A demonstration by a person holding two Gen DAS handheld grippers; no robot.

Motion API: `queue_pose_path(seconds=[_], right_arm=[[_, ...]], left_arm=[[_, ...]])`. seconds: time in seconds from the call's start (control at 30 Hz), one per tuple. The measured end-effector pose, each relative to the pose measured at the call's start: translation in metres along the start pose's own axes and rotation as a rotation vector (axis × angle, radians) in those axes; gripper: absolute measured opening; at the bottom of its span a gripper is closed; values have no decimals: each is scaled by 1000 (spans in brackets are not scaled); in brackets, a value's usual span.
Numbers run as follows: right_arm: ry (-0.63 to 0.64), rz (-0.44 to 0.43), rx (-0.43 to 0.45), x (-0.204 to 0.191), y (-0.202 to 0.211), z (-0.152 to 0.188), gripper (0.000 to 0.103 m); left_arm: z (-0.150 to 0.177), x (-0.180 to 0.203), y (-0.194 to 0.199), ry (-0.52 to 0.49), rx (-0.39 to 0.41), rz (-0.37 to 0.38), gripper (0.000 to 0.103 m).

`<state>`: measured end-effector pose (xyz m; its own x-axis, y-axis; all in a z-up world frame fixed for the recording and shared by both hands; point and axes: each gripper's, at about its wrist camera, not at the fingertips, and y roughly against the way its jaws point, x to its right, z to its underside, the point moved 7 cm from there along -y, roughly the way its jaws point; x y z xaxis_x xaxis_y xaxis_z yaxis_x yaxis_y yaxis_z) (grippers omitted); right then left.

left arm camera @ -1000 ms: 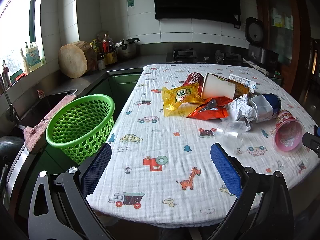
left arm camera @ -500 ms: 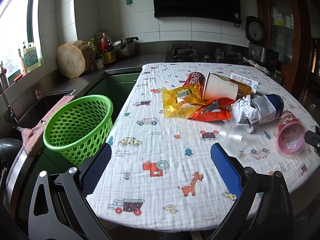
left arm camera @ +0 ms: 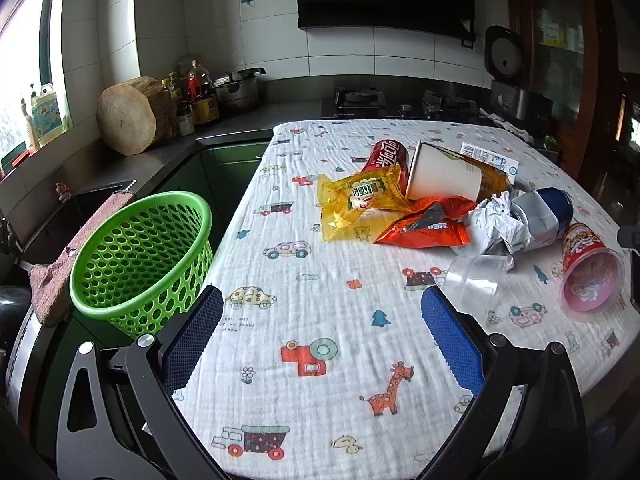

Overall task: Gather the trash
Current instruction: 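Grasp the clear plastic cup with the left tool while the right tool grasps the red paper cup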

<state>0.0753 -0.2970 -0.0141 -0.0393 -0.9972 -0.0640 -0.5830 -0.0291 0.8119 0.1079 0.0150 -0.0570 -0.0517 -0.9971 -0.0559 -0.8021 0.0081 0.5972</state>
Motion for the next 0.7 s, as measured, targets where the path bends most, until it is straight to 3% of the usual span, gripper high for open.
queue_pose_path(seconds=[0.2,0.4,0.7], right_arm=[[-139,-54,-152,14,-21,-17,97],[-277,-65,-354,22,-61,-4,97],[-440,-153,-483,34,-92,15,94]], left_arm=[[-3,-1,-9,0,-3,29,98],[-6,-4,-14,-8,-8,58,98],[-6,3,-21,0,-43,134,98]])
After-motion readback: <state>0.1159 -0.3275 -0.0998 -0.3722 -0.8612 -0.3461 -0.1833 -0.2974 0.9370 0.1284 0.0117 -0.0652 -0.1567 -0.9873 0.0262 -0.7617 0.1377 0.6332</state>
